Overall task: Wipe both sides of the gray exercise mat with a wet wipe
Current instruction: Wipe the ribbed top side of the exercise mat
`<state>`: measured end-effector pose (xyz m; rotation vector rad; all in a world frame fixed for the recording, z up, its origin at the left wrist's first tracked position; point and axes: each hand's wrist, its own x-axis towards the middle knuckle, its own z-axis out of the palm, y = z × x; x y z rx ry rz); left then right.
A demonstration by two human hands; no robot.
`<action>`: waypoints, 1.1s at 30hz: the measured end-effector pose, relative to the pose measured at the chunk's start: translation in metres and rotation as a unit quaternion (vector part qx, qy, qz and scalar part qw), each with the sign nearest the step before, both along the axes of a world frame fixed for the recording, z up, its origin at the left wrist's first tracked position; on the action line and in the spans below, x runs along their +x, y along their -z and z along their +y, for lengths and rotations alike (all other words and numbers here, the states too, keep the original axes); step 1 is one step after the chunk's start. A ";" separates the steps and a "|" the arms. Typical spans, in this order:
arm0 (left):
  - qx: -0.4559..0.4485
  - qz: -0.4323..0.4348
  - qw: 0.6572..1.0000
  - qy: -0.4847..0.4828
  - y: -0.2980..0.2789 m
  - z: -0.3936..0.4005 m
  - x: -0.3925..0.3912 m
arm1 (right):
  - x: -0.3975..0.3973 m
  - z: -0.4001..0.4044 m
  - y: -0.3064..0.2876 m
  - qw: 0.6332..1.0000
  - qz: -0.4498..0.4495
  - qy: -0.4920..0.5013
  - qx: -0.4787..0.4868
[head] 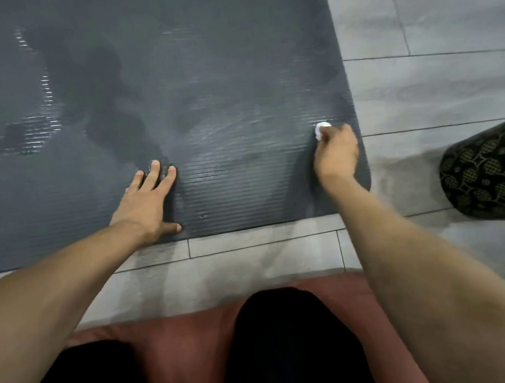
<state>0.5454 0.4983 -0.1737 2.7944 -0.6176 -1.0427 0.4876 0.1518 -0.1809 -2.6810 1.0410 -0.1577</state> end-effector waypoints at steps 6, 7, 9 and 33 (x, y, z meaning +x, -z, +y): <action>0.001 0.001 1.000 -0.005 -0.002 -0.002 0.000 | 0.010 0.175 0.003 0.918 0.036 -0.383 0.098; 0.001 -0.002 1.000 -0.003 -0.001 -0.002 0.000 | 0.011 0.165 0.004 0.910 0.022 -0.407 0.078; 0.007 -0.002 1.000 0.004 0.003 0.000 0.001 | 0.016 0.115 0.016 0.933 -0.013 -0.358 0.028; 0.012 0.007 1.000 -0.009 0.000 -0.001 0.001 | -0.020 0.075 0.018 0.980 -0.012 -0.199 0.015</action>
